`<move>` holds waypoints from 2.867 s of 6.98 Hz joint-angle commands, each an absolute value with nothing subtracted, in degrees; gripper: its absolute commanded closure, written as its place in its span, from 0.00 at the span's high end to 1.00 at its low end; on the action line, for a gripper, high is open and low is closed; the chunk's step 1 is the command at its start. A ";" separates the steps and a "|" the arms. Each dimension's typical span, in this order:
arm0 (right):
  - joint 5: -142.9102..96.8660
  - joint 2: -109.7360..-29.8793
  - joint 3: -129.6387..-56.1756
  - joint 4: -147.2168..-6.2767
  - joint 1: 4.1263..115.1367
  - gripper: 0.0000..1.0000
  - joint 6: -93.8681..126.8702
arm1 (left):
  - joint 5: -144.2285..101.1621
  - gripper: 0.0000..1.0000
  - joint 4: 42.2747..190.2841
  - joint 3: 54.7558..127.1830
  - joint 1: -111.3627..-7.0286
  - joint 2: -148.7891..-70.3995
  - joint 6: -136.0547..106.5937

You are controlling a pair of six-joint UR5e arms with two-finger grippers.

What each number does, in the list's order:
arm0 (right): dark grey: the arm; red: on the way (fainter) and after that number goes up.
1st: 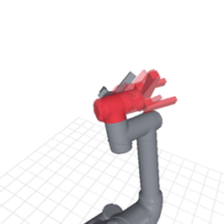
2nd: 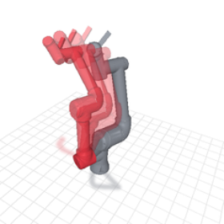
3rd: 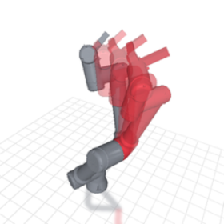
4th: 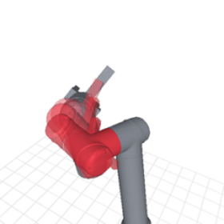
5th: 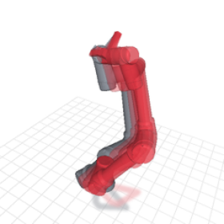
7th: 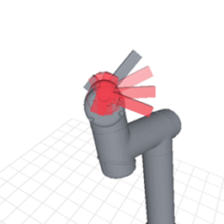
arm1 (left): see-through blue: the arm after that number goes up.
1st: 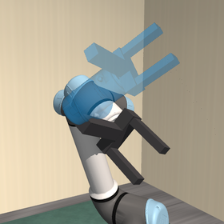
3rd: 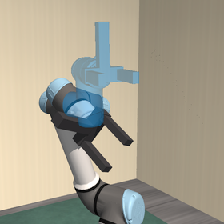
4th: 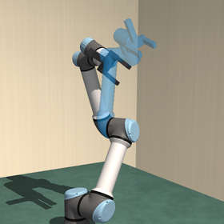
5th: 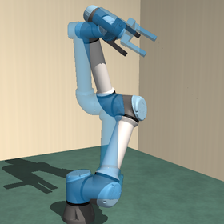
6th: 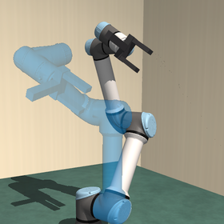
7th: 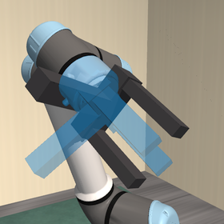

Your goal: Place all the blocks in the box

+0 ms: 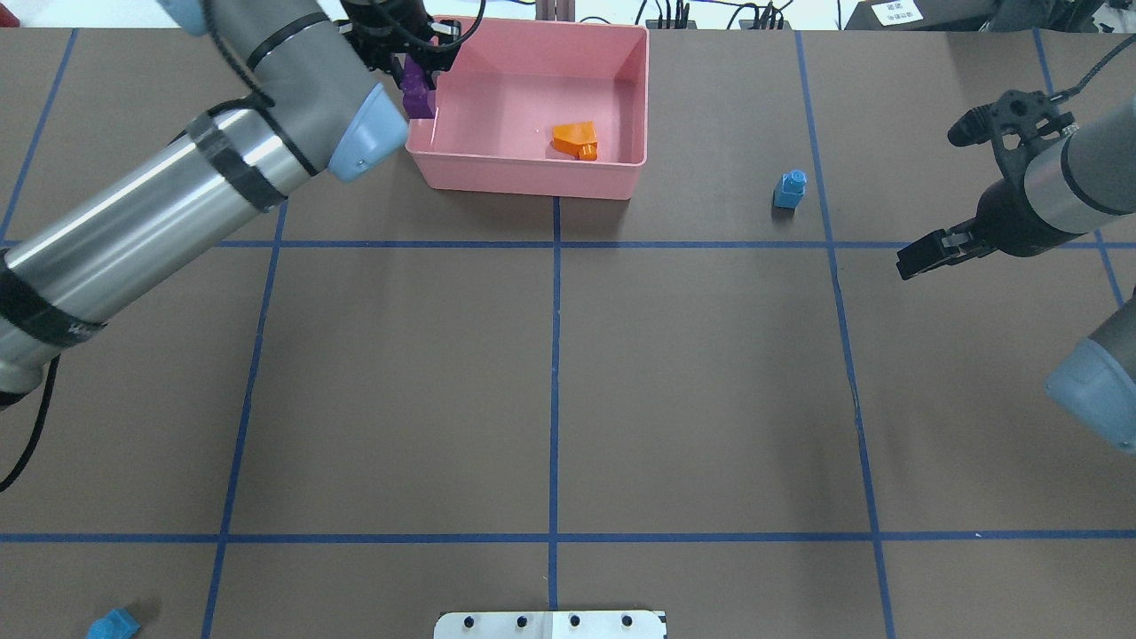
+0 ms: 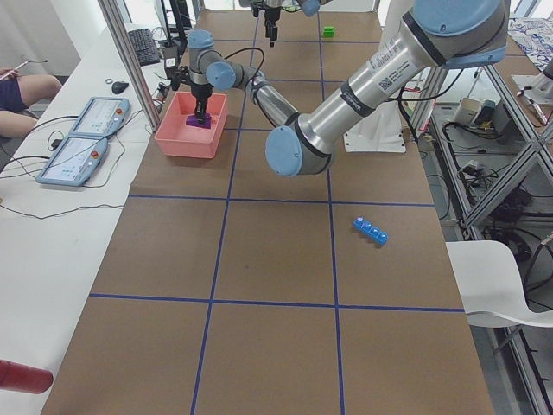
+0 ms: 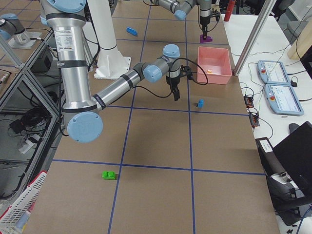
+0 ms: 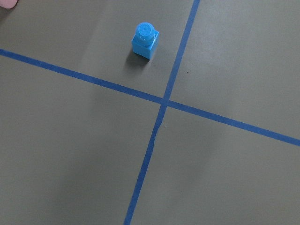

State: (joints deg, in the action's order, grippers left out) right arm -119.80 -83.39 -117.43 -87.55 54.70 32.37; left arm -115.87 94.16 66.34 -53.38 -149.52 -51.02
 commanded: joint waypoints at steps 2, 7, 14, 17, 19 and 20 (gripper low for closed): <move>-119.79 -82.88 -117.42 -87.63 54.67 1.00 32.61 | -113.64 0.00 102.29 42.34 -53.00 -162.56 -51.95; -119.71 -82.88 -117.42 -87.54 54.75 1.00 32.61 | -114.52 0.00 102.30 42.62 -51.94 -159.09 -41.41; -119.71 -82.79 -115.85 -87.54 54.67 1.00 32.52 | -117.94 1.00 101.61 51.65 -52.12 -151.63 -39.99; -119.62 -71.32 -103.06 -87.54 54.67 1.00 32.43 | -125.15 1.00 101.43 63.48 -56.41 -140.60 -32.82; -119.09 -65.59 -91.13 -79.87 54.67 1.00 32.52 | -125.33 1.00 101.43 75.35 -58.70 -127.78 -25.79; -119.09 -62.61 -83.14 -74.15 54.67 1.00 32.78 | -125.33 1.00 101.51 80.63 -59.15 -121.61 -23.14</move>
